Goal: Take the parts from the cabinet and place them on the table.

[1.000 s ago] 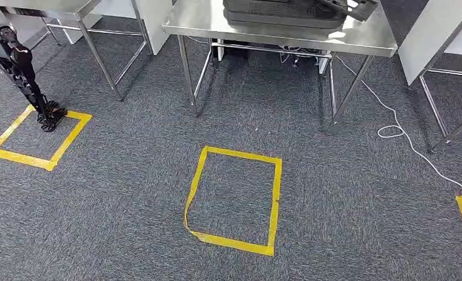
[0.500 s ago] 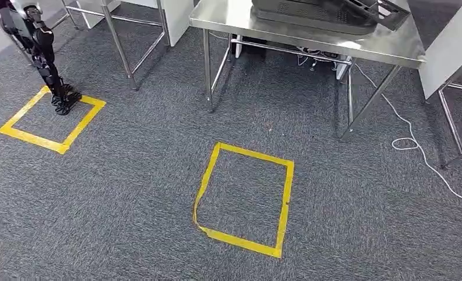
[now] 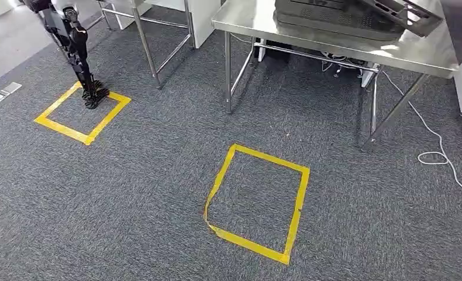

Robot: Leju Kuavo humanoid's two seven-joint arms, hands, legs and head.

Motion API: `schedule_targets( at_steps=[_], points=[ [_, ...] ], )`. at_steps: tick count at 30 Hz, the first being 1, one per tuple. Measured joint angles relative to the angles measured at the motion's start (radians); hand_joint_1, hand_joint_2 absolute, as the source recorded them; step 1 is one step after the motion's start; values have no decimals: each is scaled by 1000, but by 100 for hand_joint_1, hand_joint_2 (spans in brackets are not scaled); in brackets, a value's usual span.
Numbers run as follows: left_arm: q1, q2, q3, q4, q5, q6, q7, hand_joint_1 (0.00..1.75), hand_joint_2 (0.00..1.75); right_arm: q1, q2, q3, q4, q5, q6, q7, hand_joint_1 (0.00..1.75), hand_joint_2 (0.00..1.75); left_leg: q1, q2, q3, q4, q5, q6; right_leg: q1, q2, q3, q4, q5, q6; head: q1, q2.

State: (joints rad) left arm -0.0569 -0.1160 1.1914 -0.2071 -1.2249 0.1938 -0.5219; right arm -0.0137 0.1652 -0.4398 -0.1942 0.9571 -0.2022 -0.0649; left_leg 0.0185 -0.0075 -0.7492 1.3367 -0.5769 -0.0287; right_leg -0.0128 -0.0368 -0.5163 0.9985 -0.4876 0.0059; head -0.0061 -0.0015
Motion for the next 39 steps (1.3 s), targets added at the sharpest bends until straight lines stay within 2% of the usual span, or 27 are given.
schedule_targets(
  at_steps=[2, 3, 4, 5, 8, 9, 10, 11, 13, 14, 15, 16, 18, 19, 20, 23, 24, 25, 27, 29, 30, 31, 33, 34, 35, 36, 39],
  points=[
    [0, 5, 3, 0, 9, 23, -4, 0, 0, -1, 6, 0, 0, 0, 14, 16, 0, 0, 8, 11, 72, -128, 72, -5, -3, -13, 4, 2, -4, 4, 0, 0],
    [-1, 6, 6, -1, 11, 32, -4, 0, 0, -1, 9, 0, 0, 0, 21, 24, 0, 0, 12, 30, 122, -218, 110, -9, -4, -18, 8, 4, -9, 10, 0, 0],
    [-2, 4, 7, 0, 11, 42, -3, 0, 0, -1, 10, 0, 0, 4, 27, 30, 0, 0, 11, 68, 151, -271, 104, -14, 0, -25, 8, 11, -15, 19, -1, 0],
    [-4, 2, 7, 0, 10, 54, -1, 0, 0, -2, 11, 0, 0, 8, 34, 38, 0, 0, 7, 46, 152, -280, 107, 1, 9, -28, -2, 19, -22, 26, -2, 0],
    [-4, 5, 13, -1, 9, 80, 12, 0, 0, -3, 16, 2, 0, 35, 48, 53, 0, 0, -4, 24, 140, -278, 110, 23, 6, -45, 9, 8, -17, 37, 2, 0],
    [-4, 7, 15, -1, 5, 85, 18, 0, 0, -4, 17, 3, 0, 44, 50, 55, 0, 0, -1, 16, 141, -283, 116, 33, 3, -41, 6, 12, -23, 42, 4, 0],
    [-3, 8, 16, -2, 2, 89, 21, 0, 0, -4, 17, 5, 0, 50, 50, 57, 0, 0, 0, 10, 139, -284, 119, 40, -1, -1, -13, 45, -45, 42, 3, 0],
    [-4, 10, 16, -3, 1, 92, 27, 0, 0, -4, 17, 5, 0, 51, 50, 57, 0, 0, 0, 3, 136, -284, 121, 48, -1, 18, -46, 114, -81, 34, 5, 0],
    [-4, 13, 18, -3, 1, 93, 39, 0, 0, -3, 18, 5, 1, 45, 46, 46, 0, 0, -4, -14, 128, -284, 123, 55, -1, 30, -127, 277, -143, 24, 6, 0],
    [-3, 13, 19, -3, 2, 94, 47, 0, 0, -1, 18, 5, 1, 41, 42, 41, 0, 0, -6, -24, 126, -284, 124, 57, -1, 32, -156, 332, -155, 26, 5, 0],
    [-1, 13, 21, -3, 3, 97, 55, 0, 0, 0, 17, 5, 1, 39, 38, 34, 0, 0, -7, -33, 125, -284, 126, 58, -1, 32, -161, 335, -148, 30, 5, 0],
    [-1, 13, 24, -4, 6, 102, 63, 0, 0, 0, 18, 5, 1, 36, 34, 29, 0, 0, -7, -43, 125, -284, 127, 58, 0, 34, -143, 293, -126, 37, 6, 0],
    [0, 13, 28, -4, 10, 103, 72, 0, 0, -1, 16, 5, 1, 33, 26, 22, 0, 0, -7, -64, 125, -284, 131, 55, 0, 48, -58, 119, -55, 47, 6, 0],
    [0, 11, 31, -4, 13, 103, 76, 0, 0, -1, 14, 5, 1, 31, 23, 20, 0, 0, -6, -70, 124, -284, 134, 52, 0, 82, -15, 39, -32, 45, 7, 0],
    [0, 11, 33, -4, 14, 103, 77, 0, 0, -2, 14, 4, 1, 28, 22, 20, 0, 0, -12, -78, 124, -281, 135, 46, 8, 90, -14, 23, -28, 37, 6, 0],
    [0, 7, 41, -4, 32, 127, 44, 0, 0, -6, 15, 3, 1, 44, 35, 44, 0, 0, -6, -92, 124, -292, 146, 28, 15, 71, -14, 20, -19, 23, 5, 0],
    [0, 7, 47, -4, 43, 132, 28, 0, 0, -4, 15, 3, 1, 48, 42, 53, 0, 0, -7, -100, 119, -292, 148, 21, 10, 59, -7, 9, -10, 13, 7, 0],
    [-2, 7, 52, -4, 53, 132, 14, 0, 0, -4, 15, 3, 1, 51, 43, 60, 0, 0, -7, -64, 110, -272, 133, 23, -1, 48, -2, 4, -5, 6, 3, 0],
    [-7, 6, 61, -4, 63, 127, -6, 0, 0, -1, 16, 3, 1, 53, 45, 63, 0, 0, -6, -14, 63, -158, 52, 16, 2, 33, -2, 3, -1, -2, -2, 0],
    [-8, 5, 64, -4, 63, 98, -19, 0, 0, 3, 16, 3, 1, 54, 44, 63, 0, 0, -5, -4, -1, -11, -9, 8, 4, 12, -4, 4, -2, -3, 0, 0],
    [-8, 5, 66, -4, 65, 78, -19, 0, 0, 4, 15, 3, 1, 54, 41, 60, 0, 0, -3, 0, -10, 13, -8, 5, 4, 2, -4, 4, -2, -3, 0, 0],
    [-7, 6, 69, -4, 66, 57, -14, 0, 0, 3, 16, 3, 1, 52, 37, 55, 0, 0, 0, 3, 5, -13, 14, 3, 3, -6, -3, 4, -2, -3, 0, 0],
    [-8, 7, 75, -4, 66, 36, -5, 0, 0, 2, 19, 3, 1, 51, 32, 47, 0, 0, 6, 16, 87, -160, 89, -1, 0, -19, 1, 6, -6, 1, 0, 0],
    [-8, 6, 75, -4, 66, 27, -2, 0, 0, 2, 20, 3, 1, 49, 30, 43, 0, 0, 9, 45, 137, -244, 119, -4, 0, -24, 5, 10, -11, 9, -1, 0],
    [-12, 2, 75, -2, 65, 19, 0, 0, 0, 2, 19, 2, 1, 48, 29, 41, 0, 0, -2, 59, 150, -275, 105, -5, 13, -31, -10, 19, -20, 19, -5, 0],
    [-15, 0, 75, -2, 64, 13, 1, 0, 0, 1, 19, 2, 1, 48, 27, 39, 0, 0, 1, 44, 148, -275, 107, 10, 13, -35, -8, 18, -23, 22, 2, 0],
    [-15, -5, 74, -2, 41, -7, -1, 0, 0, -5, 21, 2, 1, 54, 22, 26, 0, 0, -7, 20, 139, -280, 112, 34, 9, -57, 6, 14, -21, 31, 4, 0]
  ],
)
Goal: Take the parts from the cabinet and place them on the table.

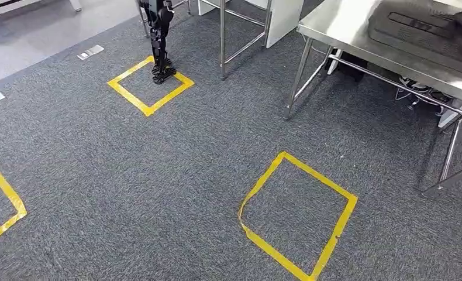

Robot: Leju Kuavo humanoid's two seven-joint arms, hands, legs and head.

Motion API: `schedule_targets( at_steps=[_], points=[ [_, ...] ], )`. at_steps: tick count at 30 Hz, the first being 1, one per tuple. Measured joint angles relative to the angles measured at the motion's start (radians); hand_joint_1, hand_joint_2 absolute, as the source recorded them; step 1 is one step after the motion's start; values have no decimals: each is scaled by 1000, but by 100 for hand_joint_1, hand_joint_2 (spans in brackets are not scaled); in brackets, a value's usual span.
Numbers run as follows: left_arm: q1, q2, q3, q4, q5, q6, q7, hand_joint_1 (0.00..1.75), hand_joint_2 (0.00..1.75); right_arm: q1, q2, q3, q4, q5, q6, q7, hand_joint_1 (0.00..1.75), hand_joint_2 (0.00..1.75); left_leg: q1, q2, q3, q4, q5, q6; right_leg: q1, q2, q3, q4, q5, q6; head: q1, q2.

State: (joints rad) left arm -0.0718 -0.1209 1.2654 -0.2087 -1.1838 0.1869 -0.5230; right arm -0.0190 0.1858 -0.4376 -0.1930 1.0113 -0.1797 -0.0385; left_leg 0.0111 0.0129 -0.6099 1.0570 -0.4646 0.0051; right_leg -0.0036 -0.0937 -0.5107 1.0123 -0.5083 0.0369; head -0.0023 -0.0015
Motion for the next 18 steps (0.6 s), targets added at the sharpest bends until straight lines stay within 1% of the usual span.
schedule_targets(
  at_steps=[1, 2, 3, 4, 5, 6, 7, 8, 9, 10, 11, 12, 14, 15, 16, 17, 18],
  points=[
    [0, -5, -2, 0, -11, 2, -2, 0, 0, -1, 1, 0, 0, 2, -1, -4, 0, 0, 5, -6, 1, -3, 5, 8, -5, 21, -11, 15, -12, 4, 2, 0],
    [-1, -6, -5, 0, -18, 5, -3, 0, 0, -1, 1, 0, 0, 3, -2, -9, 0, 0, 4, -12, -1, -3, 6, 14, -6, 50, -28, 54, -37, 0, 2, 0],
    [-4, -8, -7, 0, -20, 6, -4, 0, 0, -1, 1, 0, 0, 3, -2, -10, 0, 0, 4, -20, -5, -3, 8, 19, -7, 72, -63, 129, -74, -6, 5, 0],
    [-5, -9, -10, 0, -21, 7, -4, 0, 0, 0, 1, 0, 0, 3, -2, -11, 0, 0, 3, -29, -8, -3, 9, 22, -6, 82, -104, 214, -108, -11, 4, 0],
    [-5, -11, -11, 0, -23, 7, -4, 0, 0, 0, 1, 0, 0, 3, -2, -11, 0, 0, 1, -38, -11, -2, 11, 24, -6, 87, -142, 287, -131, -13, 5, 0],
    [-5, -12, -12, 0, -25, 8, -4, 0, 0, 1, 1, 0, 0, 3, -2, -12, 0, 0, -1, -48, -13, -2, 12, 25, -6, 89, -165, 328, -138, -9, 4, 0],
    [-4, -13, -14, 0, -28, 8, -4, 0, 0, 1, 1, 0, 0, 3, -2, -12, 0, 0, -1, -58, -13, -2, 13, 26, -6, 90, -160, 311, -123, -3, 3, 0],
    [-3, -14, -15, 0, -29, 8, -4, 0, 0, 1, 1, 0, 0, 3, -2, -12, 0, 0, -1, -69, -13, -2, 14, 27, -6, 93, -132, 247, -92, 5, 5, 0],
    [-3, -16, -15, 0, -29, 8, -4, 0, 0, 0, 0, 0, 0, 3, -2, -12, 0, 0, -1, -79, -13, -2, 16, 26, -6, 100, -90, 159, -55, 10, 4, 0],
    [-4, -18, -16, 0, -29, 8, -4, 0, 0, -1, -2, 0, 0, 3, -3, -12, 0, 0, -1, -88, -13, -2, 19, 24, -6, 117, -44, 68, -23, 12, 5, 0],
    [-4, -22, -16, 0, -29, 8, -4, 0, 0, -3, -3, 0, 0, 3, -3, -12, 0, 0, 0, -93, -14, -2, 21, 21, -5, 149, -21, 9, -11, 7, 5, 0],
    [-4, -22, -17, 0, -29, 8, -4, 0, 0, -4, -3, 0, 0, 3, -3, -12, 0, 0, -7, -100, -15, -1, 22, 14, 2, 143, -22, 5, -2, -1, 4, 0],
    [-3, -23, -17, 0, -31, 8, -4, 0, 0, -5, -2, 0, 0, 3, -4, -14, 0, 0, -1, -109, -15, -9, 29, 3, 9, 134, -22, 8, 2, -9, 3, 0],
    [-2, -23, -18, 0, -32, 7, -4, 0, 0, -5, -3, 0, 0, 3, -6, -19, 0, 0, 0, -117, -16, -12, 34, -6, 9, 125, -18, 3, 8, -16, 4, 0],
    [-1, -22, -20, 0, -35, 4, -7, 0, 0, -5, -2, 0, 0, 5, -10, -25, 0, 0, 1, -110, -21, -4, 31, -8, -5, 114, -11, -9, 18, -27, 4, 0],
    [-2, -22, -23, 0, -35, 0, -13, 0, 0, -7, -1, 0, 0, 6, -13, -30, 0, 0, -2, -68, -33, 21, 5, -9, -4, 106, -11, -11, 20, -29, 3, 0],
    [-3, -22, -25, 0, -31, -5, -18, 0, 0, -6, 1, 0, 0, 6, -16, -35, 0, 0, -3, -43, -57, 83, -41, -13, -4, 97, -11, -11, 22, -38, -2, 0]
  ],
)
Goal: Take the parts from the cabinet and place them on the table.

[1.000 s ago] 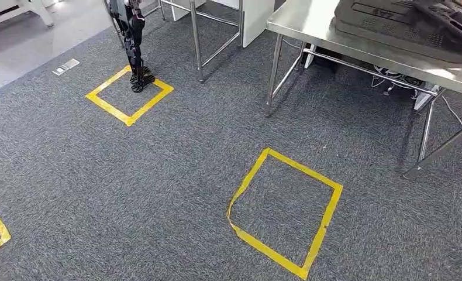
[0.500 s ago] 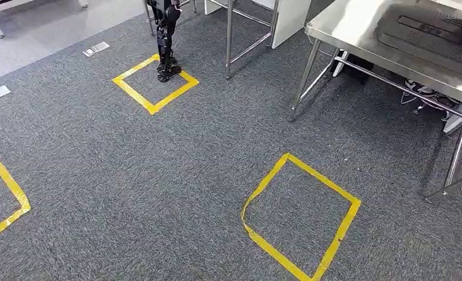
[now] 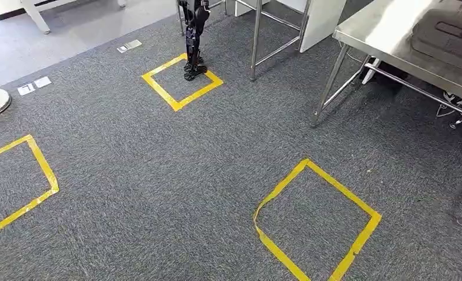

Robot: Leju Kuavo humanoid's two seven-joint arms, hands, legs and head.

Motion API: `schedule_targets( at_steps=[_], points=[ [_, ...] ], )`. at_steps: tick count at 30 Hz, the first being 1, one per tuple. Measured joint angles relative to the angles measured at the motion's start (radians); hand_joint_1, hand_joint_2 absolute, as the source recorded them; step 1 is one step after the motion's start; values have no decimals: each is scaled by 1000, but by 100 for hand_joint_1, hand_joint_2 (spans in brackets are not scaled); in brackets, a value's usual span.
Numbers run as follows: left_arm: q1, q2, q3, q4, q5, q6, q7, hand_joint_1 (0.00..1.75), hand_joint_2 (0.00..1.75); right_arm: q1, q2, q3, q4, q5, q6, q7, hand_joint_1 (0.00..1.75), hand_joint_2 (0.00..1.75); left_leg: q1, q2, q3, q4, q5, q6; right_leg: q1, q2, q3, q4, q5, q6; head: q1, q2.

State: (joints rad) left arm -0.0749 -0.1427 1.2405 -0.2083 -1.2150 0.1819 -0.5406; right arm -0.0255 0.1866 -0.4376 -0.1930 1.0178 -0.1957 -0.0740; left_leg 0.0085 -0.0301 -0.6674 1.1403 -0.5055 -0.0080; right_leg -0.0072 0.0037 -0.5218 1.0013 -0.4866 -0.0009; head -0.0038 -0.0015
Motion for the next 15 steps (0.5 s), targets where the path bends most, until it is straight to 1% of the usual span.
schedule_targets(
  at_steps=[1, 2, 3, 4, 5, 6, 7, 8, 9, 10, 11, 12, 13, 14, 15],
  points=[
    [-1, 0, 0, 0, 2, -2, -4, 0, 0, 1, 1, 0, 0, 2, 0, -3, 0, 0, 2, 9, -29, 70, -38, -4, 2, -10, 0, 0, 0, 0, 1, 0],
    [-2, 0, 0, 0, 3, -2, -7, 0, 0, 1, 1, 0, 0, 5, 0, -7, 0, 0, 3, 14, -61, 144, -71, -7, 3, -21, -1, 0, 0, -1, 2, 0],
    [-2, 0, 0, 0, 5, -3, -11, 0, 0, 2, 1, 0, 0, 8, 2, -11, 0, 0, 4, 18, -85, 200, -87, -11, 3, -33, -2, 1, -1, 0, 0, 0],
    [-2, 0, 0, 0, 11, -4, -13, 0, 0, 2, 2, 0, 0, 11, 4, -13, 0, 0, 6, 22, -82, 203, -78, -14, 3, -42, -1, 1, -1, 0, 1, 0],
    [-1, 1, 0, 0, 13, -6, -13, 0, 0, 1, 3, 0, 0, 13, 5, -13, 0, 0, 9, 27, -57, 162, -50, -17, 2, -50, -1, 1, -1, 0, 0, 0],
    [-1, 3, 0, 0, 13, -7, -13, 0, 0, 1, 4, 0, 0, 18, 5, -10, 0, 0, 12, 34, -13, 84, -10, -19, 0, -57, 1, 2, -2, 0, 0, 0],
    [-2, 3, 0, 0, 13, -7, -9, 0, 0, 1, 6, 0, 0, 18, 6, -4, 0, 0, 15, 48, 37, -5, 27, -20, -1, -63, 5, 3, -6, 5, 1, 0],
    [-2, 2, 0, 1, 13, -6, -6, 0, 0, 1, 6, 0, 0, 21, 6, 4, 0, 0, 14, 86, 74, -74, 35, -21, 4, -69, 5, 7, -10, 12, 0, 0],
    [-5, 0, 0, 1, 13, -5, -3, 0, 0, 2, 6, 0, 0, 21, 8, 9, 0, 0, 6, 80, 78, -87, 32, -13, 13, -76, -5, 18, -17, 20, -3, 0],
    [-7, -1, -1, 1, 12, -3, -2, 0, 0, 2, 4, 0, 0, 21, 8, 11, 0, 0, 5, 72, 73, -86, 32, -3, 12, -80, -2, 15, -17, 22, 3, 0],
    [-6, -1, -1, 1, 12, -1, -2, 0, 0, 1, 4, 0, 0, 21, 12, 13, 0, 0, 1, 64, 69, -86, 33, 0, 11, -88, 0, 12, -16, 23, 2, 0],
    [-5, -1, 0, 1, 11, 0, -1, 0, 0, 1, 3, 0, 0, 21, 13, 13, 0, 0, -3, 55, 66, -86, 35, 8, 8, -97, 1, 10, -14, 27, 2, 0],
    [-5, -1, -1, 1, 11, 0, -1, 0, 0, 1, 3, 0, 0, 21, 13, 13, 0, 0, 3, 46, 66, -92, 41, 17, 8, -100, 0, 14, -18, 32, 1, 0],
    [-5, -2, -1, 1, 11, 1, -1, 0, 0, 0, 3, 0, 0, 21, 13, 13, 0, 0, 6, 38, 65, -93, 43, 22, 3, -61, -15, 37, -35, 35, 4, 0],
    [-7, -2, -1, 1, 11, 1, -1, 0, 0, 1, 3, 0, 0, 21, 13, 13, 0, 0, 6, 33, 62, -93, 46, 30, 1, -31, -39, 92, -64, 32, 6, 0]
  ],
)
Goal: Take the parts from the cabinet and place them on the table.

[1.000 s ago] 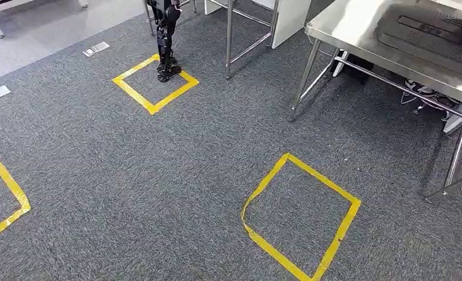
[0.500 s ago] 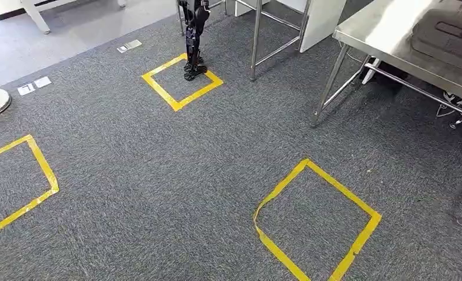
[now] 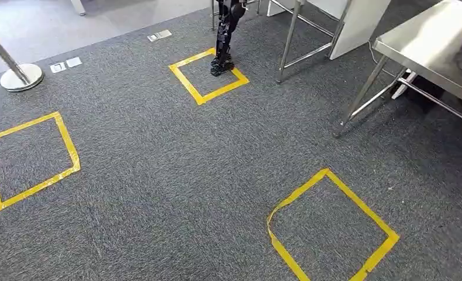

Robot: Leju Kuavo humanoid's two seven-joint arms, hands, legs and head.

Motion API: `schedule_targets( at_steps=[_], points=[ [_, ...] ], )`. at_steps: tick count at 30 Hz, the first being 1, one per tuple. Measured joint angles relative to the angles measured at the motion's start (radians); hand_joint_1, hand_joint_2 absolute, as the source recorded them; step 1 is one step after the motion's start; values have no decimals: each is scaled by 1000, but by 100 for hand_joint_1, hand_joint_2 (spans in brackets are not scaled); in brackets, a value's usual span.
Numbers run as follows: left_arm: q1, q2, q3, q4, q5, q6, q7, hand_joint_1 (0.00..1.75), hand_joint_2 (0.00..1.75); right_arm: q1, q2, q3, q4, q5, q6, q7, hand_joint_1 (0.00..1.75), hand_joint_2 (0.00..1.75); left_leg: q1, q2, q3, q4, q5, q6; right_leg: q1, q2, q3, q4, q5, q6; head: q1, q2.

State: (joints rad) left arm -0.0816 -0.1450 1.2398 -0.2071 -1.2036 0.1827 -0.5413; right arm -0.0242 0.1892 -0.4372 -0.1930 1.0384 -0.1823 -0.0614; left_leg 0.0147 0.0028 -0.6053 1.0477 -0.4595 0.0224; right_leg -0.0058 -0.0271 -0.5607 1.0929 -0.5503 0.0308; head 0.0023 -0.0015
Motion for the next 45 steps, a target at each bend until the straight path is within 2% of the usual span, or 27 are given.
schedule_targets(
  at_steps=[2, 4, 5, 7, 8, 9, 13, 14, 15, 16, 18, 19, 20, 22, 23, 24, 25, 28, 29, 31, 33, 35, 38, 39, 43, 44, 45],
  points=[
    [-4, -1, 0, 0, -2, 0, 0, 0, 0, 1, -1, 0, 0, 0, 0, 3, 0, 0, -1, -19, -7, 0, 3, 6, -1, 18, -79, 161, -62, -8, 1, 0],
    [-3, -1, 0, 0, -2, 0, 2, 0, 0, 2, -1, 0, 0, 0, 1, 3, 0, 0, -2, -38, -10, 0, 5, 8, -2, 22, -124, 240, -77, -2, 1, 0],
    [-3, -1, 0, 0, -2, 0, 5, 0, 0, 2, -2, 0, 0, 3, 2, 3, 0, 0, -2, -47, -10, 0, 6, 8, -3, 22, -112, 210, -58, 6, 2, 0],
    [-4, -1, 0, 0, -2, 0, 7, 0, 0, -1, -4, 0, 0, 9, 3, 2, 0, 0, -2, -68, -10, 0, 10, 4, -6, 34, -30, 39, 14, 22, 2, 0],
    [-6, -2, 0, 0, -2, 2, 8, 0, 0, -4, -4, 0, 0, 14, 3, 0, 0, 0, -1, -77, -10, 0, 12, 1, -10, 62, 15, -45, 40, 25, 2, 0],
    [-6, -1, 0, 0, -2, 3, 8, 0, 0, -6, -4, 0, 0, 15, 3, -2, 0, 0, -6, -82, -10, 2, 14, -5, -4, 80, 20, -64, 42, 17, 0, 0],
    [-4, -1, 0, 0, -11, 5, 9, 0, 0, -9, -2, 1, 0, 24, 0, -20, 0, 0, -1, -102, -15, -10, 27, -30, 3, 53, 27, -74, 57, -12, 2, 0],
    [-2, 0, -1, 0, -11, 3, 10, 0, 0, -11, -1, 2, 0, 26, 0, -21, 0, 0, 2, -89, -20, 2, 19, -32, -8, 41, 25, -82, 64, -23, -1, 0],
    [-3, 0, -2, 0, -12, 2, 10, 0, 0, -11, -1, 2, 0, 27, 0, -21, 0, 0, -5, -48, -34, 35, -14, -34, -4, 35, 24, -82, 67, -29, -4, 0],
    [-5, 0, -2, 0, -14, 1, 10, 0, 0, -10, 0, 4, 0, 32, 0, -21, 0, 0, -4, -31, -62, 102, -59, -35, -3, 26, 24, -82, 67, -33, -11, 0],
    [-6, 0, -3, 0, -17, 1, 11, 0, 0, -6, 0, 9, 0, 36, 2, -15, 0, 0, -3, -17, -125, 253, -129, -39, 3, 4, 23, -81, 67, -34, -9, 0],
    [-5, -1, -3, 0, -17, 2, 12, 0, 0, -5, -1, 10, 0, 39, 3, -10, 0, 0, -3, -13, -140, 291, -135, -40, 5, -6, 22, -81, 66, -34, -9, 0],
    [-4, -1, -3, 0, -17, 2, 12, 0, 0, -5, -1, 10, 0, 42, 5, -5, 0, 0, -3, -10, -132, 283, -121, -40, 5, -14, 23, -81, 66, -34, -9, 0],
    [-4, 0, -4, 0, -17, 3, 12, 0, 0, -7, -1, 13, 0, 44, 11, 2, 0, 0, -3, 3, -53, 144, -45, -38, 5, -28, 27, -80, 64, -36, -10, 0],
    [-5, 0, -4, 0, -17, 6, 12, 0, 0, -6, -1, 17, 0, 44, 12, 6, 0, 0, -3, 22, -1, 52, -8, -35, 5, -35, 31, -80, 62, -35, -10, 0],
    [-6, 0, -4, 0, -17, 6, 12, 0, 0, -6, -2, 19, 0, 44, 13, 9, 0, 0, -7, 57, 23, 7, -17, -34, 11, -40, 31, -79, 58, -29, -9, 0],
    [-9, 0, -4, 0, -17, 6, 13, 0, 0, -6, -2, 19, 0, 45, 14, 10, 0, 0, -13, 50, 23, -4, -13, -26, 20, -47, 29, -74, 56, -26, -9, 0],
    [-8, 1, -4, 0, -17, 6, 13, 0, 0, -7, -2, 21, 0, 47, 14, 11, 0, 0, -18, 23, 14, -7, -7, -12, 18, -71, 31, -79, 57, -20, -7, 0],
    [-8, 0, -4, 0, -17, 6, 15, 0, 0, -8, -2, 21, 0, 48, 14, 11, 0, 0, -6, 15, 17, -15, -1, -3, 15, -58, 20, -71, 49, -13, -9, 0],
    [-9, 1, -4, 0, -17, 8, 16, 0, 0, -8, -2, 22, 0, 49, 14, 9, 0, 0, -5, 2, 12, -15, 4, 6, 10, 3, -13, 14, 0, -14, -1, 0],
    [-11, -1, -5, 0, -17, 9, 16, 0, 0, -6, -2, 22, 0, 49, 14, 8, 0, 0, -5, -19, 3, -15, 7, 11, 4, 20, -98, 192, -71, -19, 0, 0],
    [-8, -1, -4, 0, -16, 10, 18, 0, 0, -4, -2, 22, 0, 49, 14, 9, 0, 0, -4, -38, 0, -14, 11, 11, -1, 22, -121, 237, -73, -6, 0, 0],
    [-8, -1, -3, 0, -11, 13, 19, 0, 0, -6, -4, 22, 0, 49, 13, 9, 0, 0, 0, -73, 0, -14, 17, 2, -13, 42, -4, 11, 20, 26, 0, 0],
    [-9, 0, -4, 0, -11, 16, 23, 0, 0, -7, -4, 22, 0, 50, 13, 9, 0, 0, 1, -83, -2, -14, 21, -4, -21, 88, 37, -76, 36, 29, 1, 0],
    [-3, 2, -3, 0, -11, 21, 27, 0, 0, -6, -3, 21, 1, 50, 12, 13, 0, 0, 1, -108, -5, -25, 35, -33, -1, 61, 44, -77, 49, 0, 0, 0],
    [1, 3, -3, 0, -11, 21, 29, 0, 0, -6, -2, 22, 1, 50, 12, 13, 0, 0, 3, -113, -11, -27, 39, -38, -10, 49, 40, -85, 57, -11, 2, 0],
    [1, 3, -3, 0, -12, 21, 30, 0, 0, -7, -3, 22, 0, 50, 12, 13, 0, 0, 3, -77, -20, -4, 16, -38, -12, 39, 41, -87, 62, -19, -2, 0]
  ],
)
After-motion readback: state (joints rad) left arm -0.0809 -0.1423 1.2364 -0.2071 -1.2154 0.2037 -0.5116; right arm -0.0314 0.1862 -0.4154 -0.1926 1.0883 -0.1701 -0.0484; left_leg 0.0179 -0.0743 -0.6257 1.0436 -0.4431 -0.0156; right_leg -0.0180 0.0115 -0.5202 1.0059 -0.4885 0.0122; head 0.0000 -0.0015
